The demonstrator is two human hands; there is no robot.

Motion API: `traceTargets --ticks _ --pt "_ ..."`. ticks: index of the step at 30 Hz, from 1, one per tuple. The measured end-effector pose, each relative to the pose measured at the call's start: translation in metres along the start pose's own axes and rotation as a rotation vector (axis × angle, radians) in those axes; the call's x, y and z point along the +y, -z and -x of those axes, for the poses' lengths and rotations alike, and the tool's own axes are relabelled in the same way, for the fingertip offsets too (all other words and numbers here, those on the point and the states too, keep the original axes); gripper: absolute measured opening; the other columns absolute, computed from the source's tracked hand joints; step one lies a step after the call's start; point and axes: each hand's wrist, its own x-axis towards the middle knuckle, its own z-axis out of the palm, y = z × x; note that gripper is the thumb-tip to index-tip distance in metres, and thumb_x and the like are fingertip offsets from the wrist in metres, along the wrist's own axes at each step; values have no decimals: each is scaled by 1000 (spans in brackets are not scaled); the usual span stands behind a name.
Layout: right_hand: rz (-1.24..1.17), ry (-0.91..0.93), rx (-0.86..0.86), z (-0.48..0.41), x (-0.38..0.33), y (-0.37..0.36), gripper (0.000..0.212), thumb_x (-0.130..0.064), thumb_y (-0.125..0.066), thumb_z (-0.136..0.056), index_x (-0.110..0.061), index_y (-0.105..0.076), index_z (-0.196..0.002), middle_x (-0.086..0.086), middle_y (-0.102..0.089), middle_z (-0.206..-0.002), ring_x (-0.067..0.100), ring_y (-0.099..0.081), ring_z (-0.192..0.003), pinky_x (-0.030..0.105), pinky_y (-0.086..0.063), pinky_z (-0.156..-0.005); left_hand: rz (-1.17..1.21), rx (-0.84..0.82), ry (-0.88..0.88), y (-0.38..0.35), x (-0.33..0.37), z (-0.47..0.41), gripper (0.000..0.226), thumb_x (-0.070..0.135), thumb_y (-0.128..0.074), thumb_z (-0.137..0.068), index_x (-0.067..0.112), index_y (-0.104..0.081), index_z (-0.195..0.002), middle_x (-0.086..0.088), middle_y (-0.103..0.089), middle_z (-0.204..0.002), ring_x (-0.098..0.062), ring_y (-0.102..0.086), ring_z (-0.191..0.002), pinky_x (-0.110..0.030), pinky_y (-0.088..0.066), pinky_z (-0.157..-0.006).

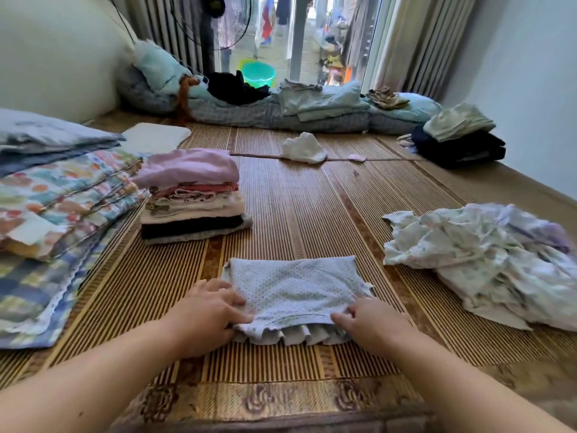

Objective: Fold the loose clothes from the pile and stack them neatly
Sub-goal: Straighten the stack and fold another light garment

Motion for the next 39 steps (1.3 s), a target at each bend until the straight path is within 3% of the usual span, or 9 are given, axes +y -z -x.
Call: traceTargets --ticks 3,6,13,16,19,22,24,26,39 --pt "93 -38 -44 -19 -4 -1 45 -54 -37 -93 -25 -57 -120 1 -47 -139 24 -35 -133 59 -30 -107 18 -15 9 -2 8 5 36 59 -46 -89 57 -49 -125 27 -46 -137 -12 -18 -141 -55 -2 -115" --pt "163 -70 -78 -44 -6 7 47 -43 -33 -99 -33 -34 -145 1 -14 -161 30 -3 -148 69 -5 -110 -27 -34 -78 2 30 6 48 71 -30 -85 52 -55 -121 26 -57 -122 -9 -34 -129 -51 -10 -113" --pt "35 68 226 -54 -6 7 52 -44 -53 -93 -40 -38 -143 -11 -31 -154 19 -26 -142 64 -17 -113 81 76 -25 5 131 -9 41 48 -38 -97 23 -70 -92 2 -65 -78 -21 -57 -79 -33 -45 -75" --pt "-104 251 202 -24 1 6 45 -30 -55 -95 -36 -46 -138 -12 -40 -149 11 -37 -137 43 -32 -114 344 -17 14 4 157 -11 32 44 -44 -92 23 -68 -94 4 -68 -83 -20 -60 -79 -30 -44 -64" --pt "-167 379 77 15 6 -4 48 -16 -48 -93 -37 -49 -136 -15 -48 -143 1 -43 -130 23 -35 -108 469 -32 36 9 143 -7 35 45 -48 -92 31 -63 -120 10 -67 -118 -12 -60 -106 -33 -50 -90" --pt "-73 464 -63 45 -1 -19 63 -50 -50 -85 -42 -30 -144 -19 -34 -151 -2 -27 -136 33 -22 -116 277 11 10 9 99 -1 41 49 -46 -94 39 -49 -133 17 -48 -141 -4 -44 -127 -35 -35 -110" --pt "113 473 -155 53 -6 -32 100 -80 -49 -67 -42 -8 -149 -16 -11 -159 6 -6 -145 48 -4 -118 249 -102 -26 7 75 7 56 64 -45 -87 44 -39 -139 21 -33 -150 -1 -30 -135 -34 -27 -114" --pt "263 466 -179 56 -9 -42 120 -86 -54 -56 -40 7 -149 -10 7 -161 12 10 -147 55 4 -115 220 -180 -53 2 65 13 75 80 -41 -75 48 -31 -142 23 -24 -153 -1 -24 -136 -32 -22 -114" --pt "454 663 -65 88 8 -47 67 -53 -44 -90 -48 -10 -148 -6 -17 -160 16 -10 -148 52 1 -116 65 -211 -263 -8 95 61 92 83 -47 -63 46 -26 -144 19 -29 -152 -11 -32 -135 -29 -20 -108"
